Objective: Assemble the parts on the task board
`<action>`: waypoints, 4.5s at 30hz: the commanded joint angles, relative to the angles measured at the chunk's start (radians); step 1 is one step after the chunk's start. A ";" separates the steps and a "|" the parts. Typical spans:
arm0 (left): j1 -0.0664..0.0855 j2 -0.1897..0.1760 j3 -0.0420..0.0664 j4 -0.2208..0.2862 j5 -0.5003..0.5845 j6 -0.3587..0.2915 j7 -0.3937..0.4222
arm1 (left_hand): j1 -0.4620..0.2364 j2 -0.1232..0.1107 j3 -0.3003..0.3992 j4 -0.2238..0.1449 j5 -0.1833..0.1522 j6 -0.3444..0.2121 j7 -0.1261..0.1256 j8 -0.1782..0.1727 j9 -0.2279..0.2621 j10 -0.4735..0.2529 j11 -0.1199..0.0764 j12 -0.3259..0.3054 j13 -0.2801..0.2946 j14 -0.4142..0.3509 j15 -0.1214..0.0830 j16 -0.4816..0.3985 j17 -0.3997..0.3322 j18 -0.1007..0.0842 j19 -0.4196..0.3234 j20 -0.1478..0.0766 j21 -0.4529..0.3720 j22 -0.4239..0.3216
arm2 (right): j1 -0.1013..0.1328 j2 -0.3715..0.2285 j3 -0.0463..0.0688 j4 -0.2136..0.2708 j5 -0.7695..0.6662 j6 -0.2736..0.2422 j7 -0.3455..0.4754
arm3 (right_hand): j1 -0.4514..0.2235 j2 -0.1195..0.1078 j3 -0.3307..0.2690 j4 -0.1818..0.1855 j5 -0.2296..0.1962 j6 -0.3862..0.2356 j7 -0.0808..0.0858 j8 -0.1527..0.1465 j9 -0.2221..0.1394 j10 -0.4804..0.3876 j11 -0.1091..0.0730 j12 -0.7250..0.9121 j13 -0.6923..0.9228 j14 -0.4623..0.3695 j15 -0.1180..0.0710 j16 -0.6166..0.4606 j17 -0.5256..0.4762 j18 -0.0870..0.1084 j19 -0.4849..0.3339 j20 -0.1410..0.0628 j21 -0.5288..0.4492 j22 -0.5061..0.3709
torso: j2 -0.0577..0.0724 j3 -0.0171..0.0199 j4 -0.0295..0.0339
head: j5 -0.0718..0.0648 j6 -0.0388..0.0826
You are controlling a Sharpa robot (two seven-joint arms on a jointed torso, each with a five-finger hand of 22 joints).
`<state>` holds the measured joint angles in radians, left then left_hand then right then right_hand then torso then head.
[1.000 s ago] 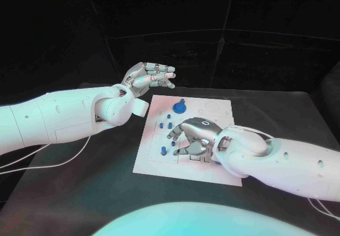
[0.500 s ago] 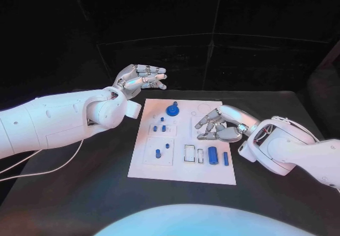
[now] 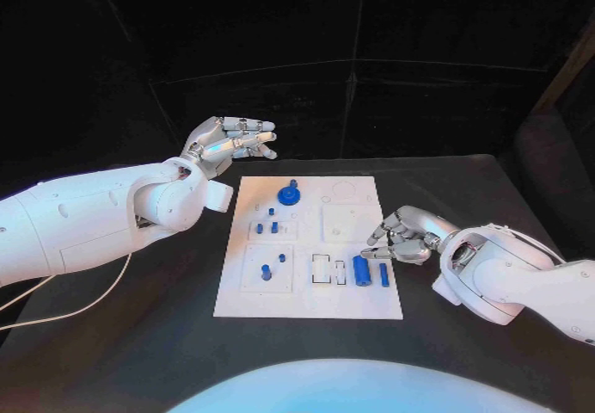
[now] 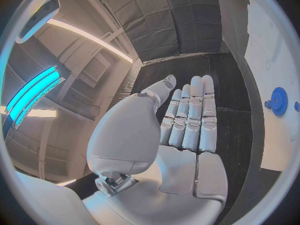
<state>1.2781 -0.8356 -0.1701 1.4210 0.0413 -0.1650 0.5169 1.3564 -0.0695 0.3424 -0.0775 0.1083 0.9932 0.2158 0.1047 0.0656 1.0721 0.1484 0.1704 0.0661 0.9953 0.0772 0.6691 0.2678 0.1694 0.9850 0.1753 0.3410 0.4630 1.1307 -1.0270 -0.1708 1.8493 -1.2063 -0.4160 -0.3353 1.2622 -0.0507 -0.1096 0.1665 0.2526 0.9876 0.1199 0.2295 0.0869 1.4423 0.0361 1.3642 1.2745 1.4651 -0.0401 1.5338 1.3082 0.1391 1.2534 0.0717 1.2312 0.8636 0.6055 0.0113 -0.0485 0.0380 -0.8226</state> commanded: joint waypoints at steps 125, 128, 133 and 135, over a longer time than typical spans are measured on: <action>0.001 -0.010 0.000 0.023 0.002 0.014 -0.002 | 0.004 -0.001 -0.006 -0.003 -0.003 -0.013 0.001 0.008 0.001 -0.010 0.001 0.010 -0.001 0.005 0.003 -0.009 -0.006 0.009 0.006 0.002 -0.008 -0.006 | -0.059 0.301 0.002 -0.094 -0.118 0.007 -0.301 | -0.118 0.048 -0.178 0.126 -0.158 -0.001 -0.047 0.222 0.132 0.064 -0.040 0.088 0.171 0.097 -0.028 0.023 0.222 -0.039 0.084 -0.030 0.085 0.162 | 0.001 -0.0003 0.0006 | 0.002 -0.010; 0.001 -0.011 0.000 0.023 0.002 0.013 -0.002 | 0.004 -0.001 -0.006 -0.003 -0.003 -0.013 0.001 0.008 0.001 -0.010 0.001 0.010 -0.001 0.005 0.003 -0.009 -0.006 0.009 0.006 0.002 -0.008 -0.006 | -0.059 0.301 0.002 -0.093 -0.127 0.001 -0.300 | -0.195 0.001 -0.140 0.131 -0.201 -0.007 -0.045 0.222 0.136 0.059 -0.041 0.077 0.163 0.098 -0.026 0.023 0.223 -0.038 0.082 -0.030 0.081 0.158 | 0.001 -0.0005 0.0005 | 0.001 -0.011; 0.001 -0.013 0.000 0.024 0.002 0.013 -0.002 | 0.004 -0.001 -0.006 -0.003 -0.003 -0.013 0.001 0.008 0.001 -0.010 0.001 0.010 -0.001 0.005 0.003 -0.009 -0.006 0.009 0.006 0.002 -0.008 -0.006 | -0.060 0.292 0.002 -0.082 -0.153 -0.008 -0.297 | -0.240 -0.030 -0.100 0.130 -0.202 -0.011 -0.045 0.221 0.139 0.057 -0.038 0.072 0.160 0.098 -0.027 0.024 0.224 -0.038 0.081 -0.029 0.078 0.155 | 0.001 0.0002 0.0001 | 0.003 -0.011; 0.001 -0.014 0.000 0.024 0.002 0.014 -0.002 | 0.004 -0.001 -0.006 -0.003 -0.003 -0.013 0.001 0.008 0.001 -0.010 0.001 0.010 -0.001 0.005 0.003 -0.009 -0.006 0.009 0.006 0.002 -0.008 -0.006 | -0.060 0.283 0.002 -0.071 -0.165 -0.010 -0.280 | -0.239 -0.023 -0.084 0.128 -0.199 -0.013 -0.045 0.221 0.140 0.057 -0.037 0.072 0.161 0.098 -0.027 0.023 0.224 -0.038 0.081 -0.029 0.078 0.155 | 0.000 0.0006 -0.0006 | 0.003 -0.011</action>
<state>1.2775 -0.8484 -0.1705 1.4426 0.0414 -0.1531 0.5061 1.3564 -0.0695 0.3424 -0.0775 0.1083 0.9861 0.2158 0.1088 0.0656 1.0684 0.1520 0.1743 0.0661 0.9952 0.0772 0.6652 0.2633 0.1694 0.9850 0.1753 0.3369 0.4588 1.0700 -0.7403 -0.1690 1.7692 -1.3355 -0.4097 -0.6389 1.0275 -0.0825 -0.2003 0.2950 0.0549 0.9833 0.0731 0.4559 0.2254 1.4665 0.0035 1.4404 1.3076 1.4650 -0.0612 1.5546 1.3080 0.1007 1.3365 0.0443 1.3157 1.0197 0.6066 0.0111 -0.0487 0.0395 -0.8332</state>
